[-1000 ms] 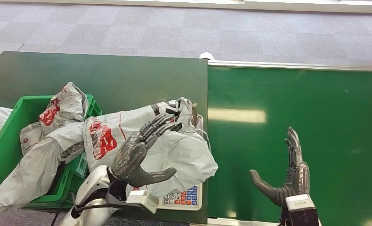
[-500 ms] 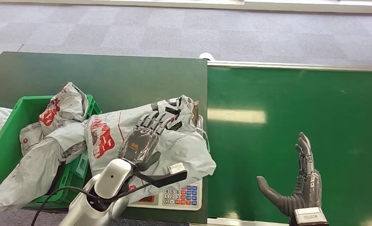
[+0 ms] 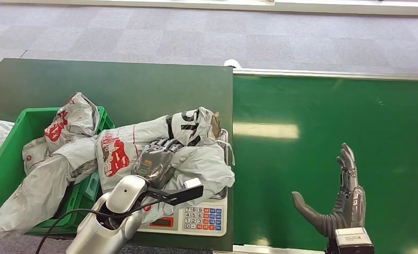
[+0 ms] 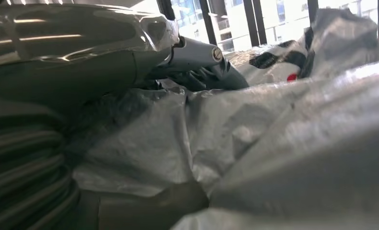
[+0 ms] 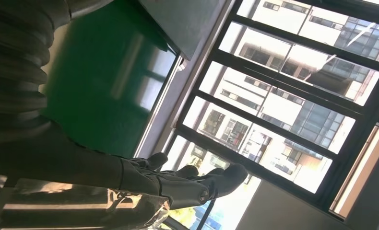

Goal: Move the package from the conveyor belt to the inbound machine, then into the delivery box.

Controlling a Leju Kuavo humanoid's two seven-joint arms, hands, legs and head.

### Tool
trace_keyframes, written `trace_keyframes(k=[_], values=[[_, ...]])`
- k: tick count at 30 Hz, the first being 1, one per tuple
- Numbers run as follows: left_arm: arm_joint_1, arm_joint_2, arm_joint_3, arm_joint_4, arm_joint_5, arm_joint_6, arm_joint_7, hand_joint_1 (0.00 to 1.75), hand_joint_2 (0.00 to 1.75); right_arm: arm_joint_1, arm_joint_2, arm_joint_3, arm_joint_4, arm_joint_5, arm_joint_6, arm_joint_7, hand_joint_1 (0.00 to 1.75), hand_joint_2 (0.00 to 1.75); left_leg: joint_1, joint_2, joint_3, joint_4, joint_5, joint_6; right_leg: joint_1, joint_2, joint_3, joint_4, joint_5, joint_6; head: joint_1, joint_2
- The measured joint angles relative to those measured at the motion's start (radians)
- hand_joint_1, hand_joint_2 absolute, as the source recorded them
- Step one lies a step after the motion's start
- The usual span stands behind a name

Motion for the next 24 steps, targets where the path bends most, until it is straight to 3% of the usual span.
trace_keyframes(k=[4,10,15,20,24], values=[[0.0,-0.009,0.001,0.021,0.006,-0.005,-0.011,1.65,1.75,-0.01,0.0,-0.006,0.005,0.0,-0.003,0.007,0.0,1.75,0.0,0.0,0.001,0.0,0.0,0.0,0.0,0.0,0.001,0.0,0.0,0.0,0.0,0.0],[0.001,-0.017,0.006,0.027,0.067,0.015,-0.051,1.7,1.75,-0.011,0.001,-0.01,0.014,0.001,-0.003,0.007,0.0,1.75,0.0,0.0,0.0,0.0,0.0,0.0,0.0,0.0,0.001,0.0,0.0,0.0,0.0,0.0],[0.044,-0.039,0.053,-0.052,0.411,0.189,-0.222,1.73,1.75,-0.013,0.007,-0.014,0.024,-0.006,0.002,0.019,0.0,1.75,0.0,0.0,-0.001,0.0,0.0,0.0,0.0,0.0,-0.001,0.0,0.0,0.0,0.0,0.0],[0.066,-0.048,0.09,-0.152,0.528,0.265,-0.292,1.75,1.75,-0.013,0.01,-0.017,0.03,-0.015,0.01,0.023,0.0,1.75,0.0,0.0,-0.001,0.0,0.0,0.0,0.0,0.0,-0.001,0.0,0.0,0.0,0.0,0.0],[0.087,-0.053,0.115,-0.23,0.689,0.524,-0.494,1.74,1.75,-0.017,0.011,-0.017,0.042,-0.031,0.005,0.033,0.0,1.75,0.0,0.0,-0.002,0.0,0.0,0.0,0.0,0.0,-0.001,0.0,0.0,0.0,0.0,0.0]])
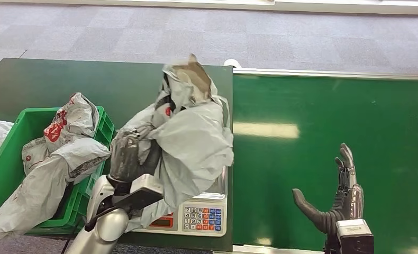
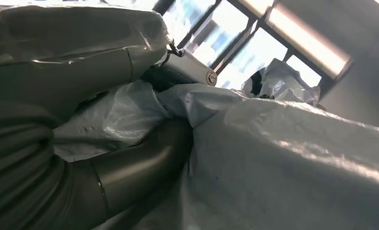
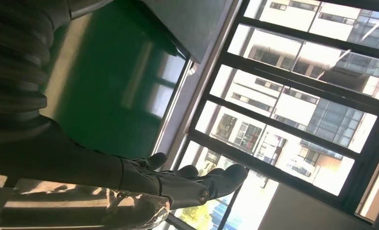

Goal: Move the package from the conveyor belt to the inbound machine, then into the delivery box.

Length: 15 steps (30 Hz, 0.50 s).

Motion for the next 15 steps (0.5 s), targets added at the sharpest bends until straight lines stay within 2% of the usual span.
trace_keyframes(k=[2,4,9,12,15], values=[[0.011,0.001,0.016,-0.052,0.038,0.115,-0.07,1.74,1.75,-0.006,0.0,0.0,0.014,-0.007,-0.01,0.003,0.0,1.75,0.0,0.0,0.0,0.0,0.0,0.0,0.0,0.0,0.0,0.0,0.0,0.0,0.0,0.0],[0.026,0.002,0.036,-0.103,0.043,0.187,-0.112,1.75,1.75,-0.012,0.0,0.002,0.031,-0.01,-0.022,0.003,0.0,1.75,0.0,0.0,0.0,0.0,0.0,0.0,0.0,0.0,0.0,0.0,0.0,0.0,0.0,0.0],[0.064,-0.014,0.15,-0.221,0.03,0.238,-0.217,1.75,1.75,-0.01,0.0,0.008,0.06,-0.014,-0.046,0.005,0.0,1.75,0.0,0.0,0.0,0.0,0.0,0.0,0.0,0.0,0.0,0.0,0.0,0.0,0.0,0.0],[0.056,-0.026,0.274,-0.256,-0.052,0.239,-0.177,1.75,1.75,0.001,0.001,0.009,0.068,-0.014,-0.059,0.005,0.0,1.75,0.0,0.0,0.0,0.0,0.0,0.0,0.0,0.0,0.0,0.0,0.0,0.0,0.0,0.0],[0.014,-0.028,0.428,-0.262,-0.127,0.239,-0.111,1.75,1.75,0.016,0.003,0.008,0.072,-0.014,-0.063,0.006,0.0,1.75,0.0,0.0,0.001,0.0,0.0,0.0,0.0,0.0,0.0,0.0,0.0,0.0,0.0,0.0]])
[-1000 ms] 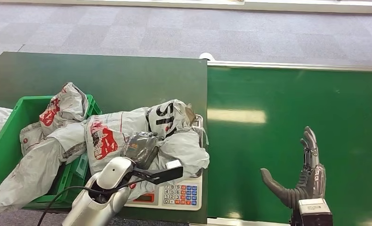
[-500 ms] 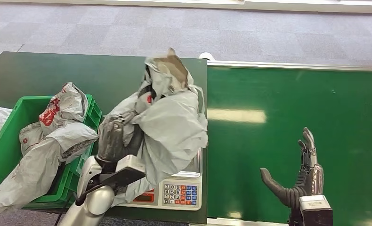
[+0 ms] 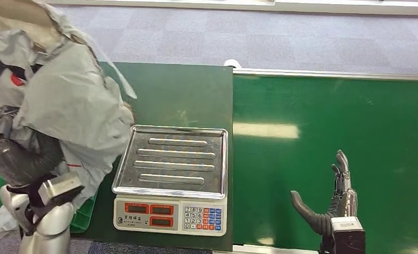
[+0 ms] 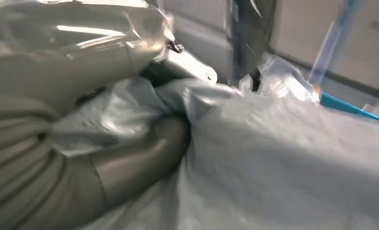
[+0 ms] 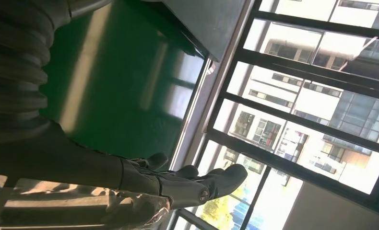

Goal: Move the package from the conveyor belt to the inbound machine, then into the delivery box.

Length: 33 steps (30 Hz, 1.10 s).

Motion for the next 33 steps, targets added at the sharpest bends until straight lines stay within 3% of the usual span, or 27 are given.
trace_keyframes(k=[4,8,15,17,21,26,28,33], values=[[-0.058,0.026,0.164,0.015,-0.07,0.001,0.088,1.74,1.75,0.008,0.002,-0.002,0.002,0.004,-0.002,0.007,0.0,1.75,0.0,0.0,0.0,0.0,0.0,0.0,0.0,0.0,0.0,0.0,0.0,0.0,0.0,0.0],[-0.104,0.141,0.274,0.087,-0.146,0.0,0.27,1.74,1.75,0.009,0.009,-0.005,0.004,0.009,0.0,0.02,0.0,1.75,0.0,0.003,0.001,0.0,0.0,0.0,0.0,0.003,-0.001,0.001,0.0,0.0,0.0,0.0],[-0.136,0.276,0.341,0.2,-0.254,-0.069,0.412,1.74,1.75,0.013,0.015,-0.011,0.005,0.012,0.003,0.023,0.0,1.75,0.0,0.003,0.0,0.0,0.0,0.0,0.0,0.003,-0.001,0.0,-0.001,-0.001,0.0,0.0],[-0.168,0.318,0.345,0.271,-0.285,-0.162,0.459,1.74,1.75,0.017,0.014,-0.011,0.005,0.01,0.003,0.028,0.0,1.75,0.0,0.003,0.001,0.0,0.0,0.0,0.0,0.003,-0.002,0.0,-0.001,-0.001,0.0,0.0],[-0.257,0.392,0.321,0.465,-0.279,-0.499,0.51,1.74,1.75,0.024,0.013,-0.018,0.005,0.005,0.008,0.032,0.0,1.75,0.001,0.003,0.002,0.0,0.001,0.0,0.001,0.002,-0.001,0.0,0.0,-0.001,0.0,0.0],[-0.381,0.484,0.205,0.807,-0.156,-0.901,0.412,1.73,1.75,0.027,0.013,-0.035,0.008,0.003,0.044,0.03,0.0,1.75,0.001,0.005,0.002,0.0,0.001,-0.001,0.001,0.004,-0.001,0.001,0.001,-0.002,0.0,0.0],[-0.426,0.511,0.148,0.925,-0.147,-0.948,0.387,1.73,1.75,0.022,0.012,-0.04,0.012,0.004,0.05,0.03,0.0,1.75,0.0,0.005,0.002,0.0,0.001,-0.001,0.0,0.004,-0.001,0.001,0.001,-0.002,0.001,0.0],[-0.528,0.547,0.041,1.127,-0.169,-0.966,0.402,1.73,1.75,0.001,0.012,-0.042,0.024,0.009,0.053,0.032,0.0,1.75,0.0,0.003,0.001,0.0,0.001,-0.001,0.0,0.004,0.0,0.001,0.001,-0.002,0.0,0.0]])
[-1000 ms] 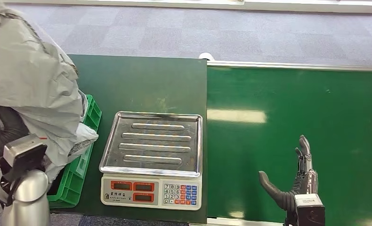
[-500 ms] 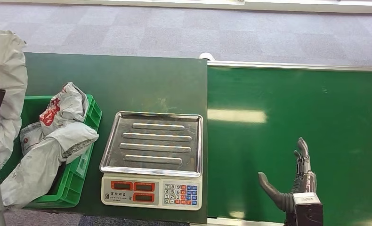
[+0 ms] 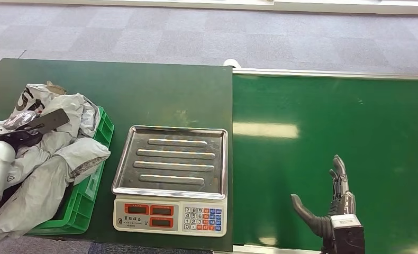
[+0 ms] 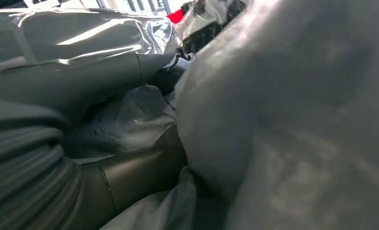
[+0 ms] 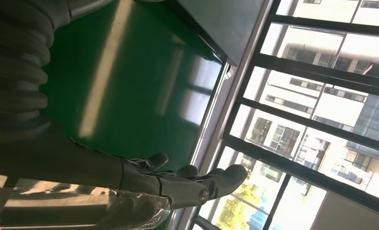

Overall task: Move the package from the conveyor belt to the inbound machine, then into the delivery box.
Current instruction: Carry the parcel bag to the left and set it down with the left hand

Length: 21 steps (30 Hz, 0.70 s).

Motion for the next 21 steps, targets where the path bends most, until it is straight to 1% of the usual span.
trace_keyframes(k=[3,4,5,7,8,9,11,13,15,16,18,21], values=[[-0.037,0.008,-0.036,0.076,-0.002,-0.002,0.005,1.73,1.75,-0.007,0.0,-0.002,0.006,0.001,0.0,0.001,0.0,1.75,0.0,0.0,0.0,0.0,0.0,0.0,0.0,0.0,0.001,0.0,0.0,0.0,0.0,0.0],[-0.045,0.009,-0.044,0.092,-0.001,-0.002,0.008,1.68,1.75,-0.008,0.0,-0.002,0.008,0.002,0.0,0.002,0.0,1.75,0.0,0.0,0.001,0.0,0.0,0.0,0.0,0.0,0.001,0.0,0.0,0.0,0.0,0.0],[-0.051,0.01,-0.05,0.104,0.0,-0.002,0.012,1.5,1.75,-0.008,0.0,-0.003,0.009,0.003,0.0,0.004,0.0,1.75,0.0,0.0,0.001,0.0,0.0,0.0,0.0,0.0,0.001,0.0,0.0,0.0,0.0,0.0],[-0.06,0.012,-0.06,0.125,0.006,0.0,0.024,0.64,1.75,-0.011,0.0,-0.004,0.01,0.006,0.0,0.009,0.0,1.75,0.0,0.0,0.002,0.0,0.0,0.0,0.0,0.0,0.002,0.0,0.0,0.0,0.0,0.0],[-0.063,0.012,-0.063,0.131,0.013,0.009,0.035,0.26,1.75,-0.012,0.001,-0.006,0.011,0.007,0.0,0.012,0.0,1.75,0.0,0.0,0.002,0.0,0.0,0.0,0.0,0.0,0.002,0.0,0.0,0.0,0.0,0.0],[-0.063,0.012,-0.064,0.136,0.022,0.028,0.051,0.0,1.75,-0.013,0.002,-0.007,0.011,0.008,0.0,0.015,0.0,1.75,0.0,0.0,0.002,0.0,0.0,0.0,0.0,0.0,0.002,0.0,0.0,0.0,0.0,0.0],[-0.054,0.006,-0.056,0.131,0.038,0.108,0.104,0.0,1.75,-0.013,0.005,-0.01,0.011,0.014,0.0,0.021,0.0,1.75,0.0,0.0,0.002,0.0,0.0,0.0,0.0,0.0,0.002,0.0,0.0,0.0,0.0,0.0],[-0.027,-0.006,-0.032,0.09,0.028,0.241,0.171,0.0,1.75,-0.011,0.01,-0.012,0.008,0.02,0.001,0.026,0.0,1.75,0.0,0.001,0.002,0.0,0.0,0.0,0.0,0.0,0.001,0.0,0.0,0.0,0.0,0.0],[0.009,-0.018,0.001,0.014,0.004,0.364,0.215,0.0,1.75,-0.008,0.017,-0.016,0.003,0.025,0.002,0.031,0.0,1.75,0.0,0.002,0.002,0.0,0.0,0.0,0.0,0.001,0.001,0.0,0.0,0.0,0.0,0.0],[0.03,-0.024,0.021,-0.032,-0.01,0.42,0.222,0.0,1.75,-0.006,0.02,-0.018,0.001,0.028,0.002,0.034,0.0,1.75,0.0,0.002,0.001,0.0,0.0,0.0,0.0,0.001,0.0,0.0,0.0,0.0,0.0,0.0],[0.076,-0.035,0.063,-0.136,-0.054,0.548,0.209,0.0,1.75,-0.004,0.026,-0.021,-0.003,0.033,0.001,0.039,0.0,1.75,0.0,0.002,0.001,0.0,0.0,0.0,0.0,0.001,-0.001,0.0,0.0,0.0,0.0,0.0],[0.148,-0.05,0.121,-0.31,-0.133,0.746,0.154,0.0,1.75,0.001,0.03,-0.025,-0.006,0.036,-0.006,0.042,0.0,1.75,0.0,0.002,0.0,0.0,-0.001,0.0,0.0,0.001,-0.002,0.0,0.0,0.0,0.0,0.0]])
